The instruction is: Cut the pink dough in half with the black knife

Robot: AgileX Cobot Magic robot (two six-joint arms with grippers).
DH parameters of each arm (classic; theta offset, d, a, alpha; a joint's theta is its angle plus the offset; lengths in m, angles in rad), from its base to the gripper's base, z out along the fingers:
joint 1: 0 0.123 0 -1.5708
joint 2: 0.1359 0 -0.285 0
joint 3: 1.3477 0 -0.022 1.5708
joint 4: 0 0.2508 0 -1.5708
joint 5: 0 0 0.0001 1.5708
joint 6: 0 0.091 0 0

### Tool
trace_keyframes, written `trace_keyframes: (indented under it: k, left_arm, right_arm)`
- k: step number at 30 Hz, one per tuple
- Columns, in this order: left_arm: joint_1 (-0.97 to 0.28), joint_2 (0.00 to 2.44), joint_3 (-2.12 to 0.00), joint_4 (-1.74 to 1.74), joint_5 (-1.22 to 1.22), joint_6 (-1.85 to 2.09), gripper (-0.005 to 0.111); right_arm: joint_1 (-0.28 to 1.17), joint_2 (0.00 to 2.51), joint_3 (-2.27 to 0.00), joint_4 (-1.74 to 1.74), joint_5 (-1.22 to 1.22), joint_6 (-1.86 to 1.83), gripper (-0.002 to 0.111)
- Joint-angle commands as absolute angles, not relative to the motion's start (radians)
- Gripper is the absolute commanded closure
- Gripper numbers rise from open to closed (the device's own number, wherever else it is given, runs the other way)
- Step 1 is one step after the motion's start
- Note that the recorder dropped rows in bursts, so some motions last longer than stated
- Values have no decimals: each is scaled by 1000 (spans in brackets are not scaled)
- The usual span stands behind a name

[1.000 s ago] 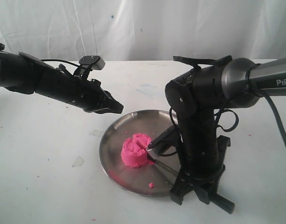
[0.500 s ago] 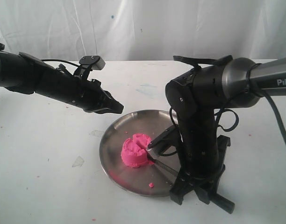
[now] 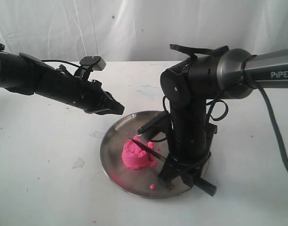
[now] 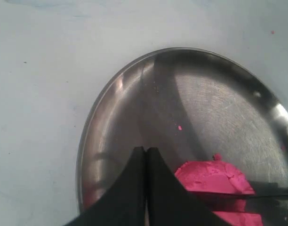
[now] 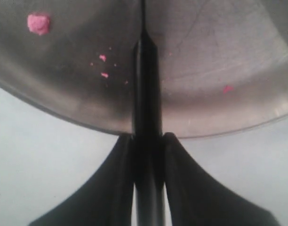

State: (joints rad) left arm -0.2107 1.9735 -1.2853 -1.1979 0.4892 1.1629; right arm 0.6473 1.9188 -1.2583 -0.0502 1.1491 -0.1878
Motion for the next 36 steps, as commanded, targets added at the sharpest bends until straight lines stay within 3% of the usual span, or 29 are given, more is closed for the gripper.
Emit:
trace_keyframes:
  k: [1, 21, 36]
  left_arm:
    - [-210, 1962, -1281, -1209, 508, 1159, 107]
    - [-210, 1962, -1281, -1209, 506, 1159, 107]
    - [-210, 1962, -1281, -1209, 506, 1159, 107]
  right_arm:
    - [647, 1952, -1285, -45, 1145, -202, 108]
    - [647, 1963, -1295, 94, 1182, -288, 108]
    - [647, 1963, -1295, -48, 1136, -176, 108]
